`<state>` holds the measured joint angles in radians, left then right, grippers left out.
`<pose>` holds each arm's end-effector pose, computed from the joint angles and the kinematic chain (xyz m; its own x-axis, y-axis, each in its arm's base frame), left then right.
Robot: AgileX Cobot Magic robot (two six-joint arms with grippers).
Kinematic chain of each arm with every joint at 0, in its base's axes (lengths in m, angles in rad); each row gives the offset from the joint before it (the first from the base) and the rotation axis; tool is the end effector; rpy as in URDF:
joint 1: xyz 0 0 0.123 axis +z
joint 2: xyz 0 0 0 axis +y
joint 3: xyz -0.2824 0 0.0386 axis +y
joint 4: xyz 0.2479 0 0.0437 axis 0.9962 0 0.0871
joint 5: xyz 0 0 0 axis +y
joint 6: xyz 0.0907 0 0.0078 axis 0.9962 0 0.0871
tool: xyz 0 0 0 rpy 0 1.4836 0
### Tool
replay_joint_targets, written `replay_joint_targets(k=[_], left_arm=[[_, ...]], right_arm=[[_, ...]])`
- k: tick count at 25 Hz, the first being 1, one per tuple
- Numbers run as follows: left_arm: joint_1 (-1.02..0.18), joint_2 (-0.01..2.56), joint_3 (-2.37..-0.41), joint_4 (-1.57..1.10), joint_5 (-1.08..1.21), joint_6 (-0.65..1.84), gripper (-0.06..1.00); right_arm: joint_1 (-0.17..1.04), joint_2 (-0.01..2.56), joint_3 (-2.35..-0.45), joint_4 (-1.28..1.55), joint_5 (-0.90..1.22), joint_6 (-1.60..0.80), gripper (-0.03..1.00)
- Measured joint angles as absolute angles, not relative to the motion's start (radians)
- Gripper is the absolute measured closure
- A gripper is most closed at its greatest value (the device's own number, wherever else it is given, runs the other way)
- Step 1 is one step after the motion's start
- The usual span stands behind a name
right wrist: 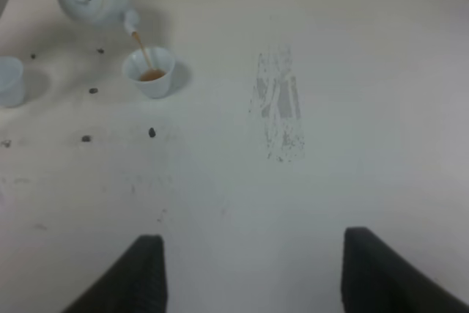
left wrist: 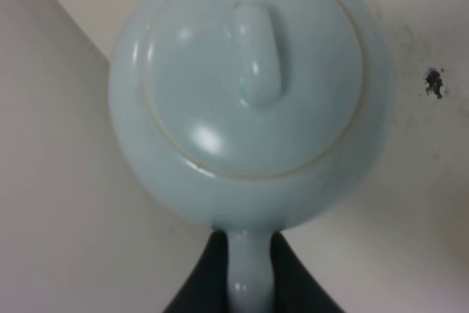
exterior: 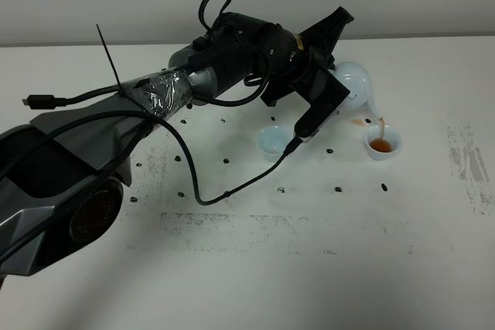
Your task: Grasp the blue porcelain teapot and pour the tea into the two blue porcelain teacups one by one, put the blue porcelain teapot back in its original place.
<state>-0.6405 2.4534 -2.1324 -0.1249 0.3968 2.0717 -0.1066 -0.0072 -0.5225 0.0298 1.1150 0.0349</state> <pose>0.4505 -0.3413 0.1823 0.7592 0.5885 0.2782 0.2001 -0.6177 0.7605 -0.0106 0.0036 0.2790 -0.4704 0.0986 -0.8769 0.1057 0.9929 0.0549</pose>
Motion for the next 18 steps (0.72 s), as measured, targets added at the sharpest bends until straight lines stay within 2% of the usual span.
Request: replay_joint_targets(k=[18], left_arm=[[-0.649,2.453,-2.132,-0.098,0.381,2.074,0.87]], right_arm=[[-0.107,-0.007,-0.523,0.030,1.115,0.035,0.43]])
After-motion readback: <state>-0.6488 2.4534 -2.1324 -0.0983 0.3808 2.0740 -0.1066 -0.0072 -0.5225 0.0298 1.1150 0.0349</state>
